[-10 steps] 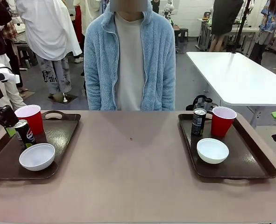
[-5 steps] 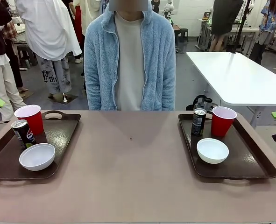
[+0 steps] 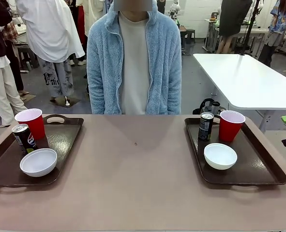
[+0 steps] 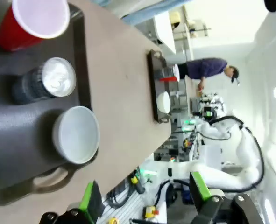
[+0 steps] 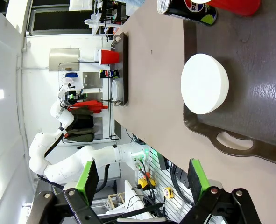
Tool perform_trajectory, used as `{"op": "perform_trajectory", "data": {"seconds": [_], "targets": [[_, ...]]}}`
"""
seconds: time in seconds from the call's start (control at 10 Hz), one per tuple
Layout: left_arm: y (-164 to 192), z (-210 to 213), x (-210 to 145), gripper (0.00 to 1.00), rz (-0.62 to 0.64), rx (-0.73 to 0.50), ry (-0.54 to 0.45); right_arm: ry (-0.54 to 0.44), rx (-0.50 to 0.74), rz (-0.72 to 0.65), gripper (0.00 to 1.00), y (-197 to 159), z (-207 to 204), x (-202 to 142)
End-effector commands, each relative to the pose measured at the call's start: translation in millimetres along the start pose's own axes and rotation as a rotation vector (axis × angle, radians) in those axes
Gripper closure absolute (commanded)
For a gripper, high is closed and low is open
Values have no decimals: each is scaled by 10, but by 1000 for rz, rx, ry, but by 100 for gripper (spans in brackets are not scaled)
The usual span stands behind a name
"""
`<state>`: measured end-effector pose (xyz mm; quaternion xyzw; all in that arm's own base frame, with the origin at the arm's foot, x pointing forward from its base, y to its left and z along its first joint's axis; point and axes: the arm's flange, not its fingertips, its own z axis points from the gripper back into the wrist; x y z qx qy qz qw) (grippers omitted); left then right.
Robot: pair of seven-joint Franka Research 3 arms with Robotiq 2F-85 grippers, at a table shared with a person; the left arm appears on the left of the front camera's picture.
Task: Prepare tableware on both trays.
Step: Pick up a Picnic Bowl from the table and place it on a Handle tray.
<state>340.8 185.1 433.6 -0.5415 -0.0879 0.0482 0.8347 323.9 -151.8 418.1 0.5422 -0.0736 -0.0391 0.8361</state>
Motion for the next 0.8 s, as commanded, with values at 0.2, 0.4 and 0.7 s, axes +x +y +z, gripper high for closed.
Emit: {"op": "perform_trajectory", "data": {"seconds": [0.2, 0.4, 0.7], "targets": [[-60, 298, 101, 0, -3, 52, -62, -12, 29, 21, 0, 0, -10, 16], [12, 349, 58, 0, 18, 43, -61, -12, 29, 21, 0, 0, -10, 16], [12, 349, 58, 0, 18, 43, -61, -12, 29, 21, 0, 0, -10, 16]]}}
